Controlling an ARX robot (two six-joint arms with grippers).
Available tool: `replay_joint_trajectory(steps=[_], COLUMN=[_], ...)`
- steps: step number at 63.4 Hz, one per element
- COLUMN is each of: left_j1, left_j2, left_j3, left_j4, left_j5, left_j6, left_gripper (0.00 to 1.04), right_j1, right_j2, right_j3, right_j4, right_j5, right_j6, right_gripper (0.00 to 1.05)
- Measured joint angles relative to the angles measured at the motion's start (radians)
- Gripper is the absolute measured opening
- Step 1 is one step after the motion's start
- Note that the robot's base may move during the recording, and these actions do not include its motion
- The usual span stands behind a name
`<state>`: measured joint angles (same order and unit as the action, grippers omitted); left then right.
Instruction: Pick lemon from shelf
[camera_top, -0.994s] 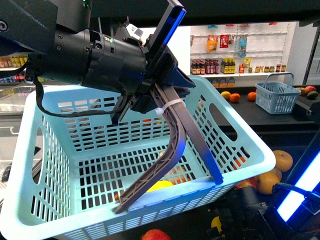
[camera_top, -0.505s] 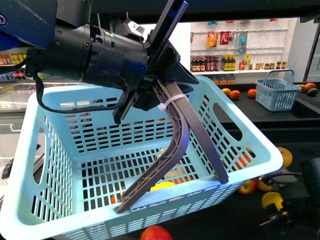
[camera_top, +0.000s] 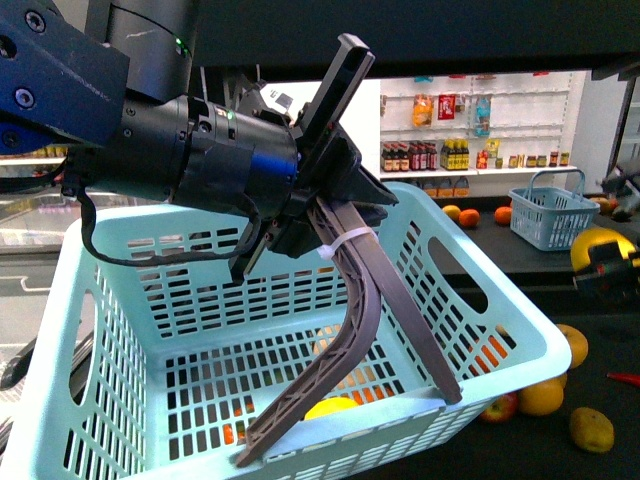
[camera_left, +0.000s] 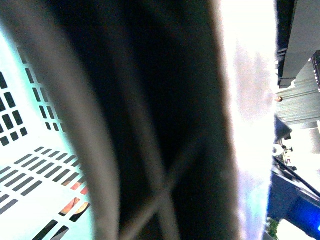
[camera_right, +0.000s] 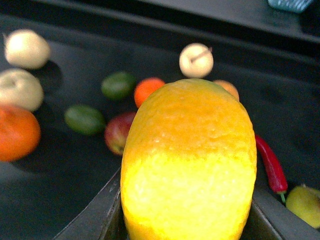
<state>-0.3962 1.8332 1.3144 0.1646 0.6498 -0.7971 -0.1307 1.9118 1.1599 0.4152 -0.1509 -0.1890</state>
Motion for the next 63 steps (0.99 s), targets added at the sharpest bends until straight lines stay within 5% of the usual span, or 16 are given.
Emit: replay_joint_trajectory(steps=[27,56,63], left_j1=[0.0,0.0,0.0], left_j2=[0.0,0.0,0.0], left_j3=[0.0,0.0,0.0], left_j4=[0.0,0.0,0.0], left_j5=[0.001,0.0,0.001], left_j6=[0.0,0.0,0.0], left_gripper=[0.12,0.12,0.12], right_j1=[0.235,0.323,0.33], right_j2=[-0.171,-0.092,-0.088], right_j3=[-0.108,-0.115,-0.116], right_j4=[-0.021,0.003,0.008], right_j5=[-0.072,-0.055,-0.051], right_j6=[0.18,0.193,0.193], right_gripper=[0.46,0.46,0.6])
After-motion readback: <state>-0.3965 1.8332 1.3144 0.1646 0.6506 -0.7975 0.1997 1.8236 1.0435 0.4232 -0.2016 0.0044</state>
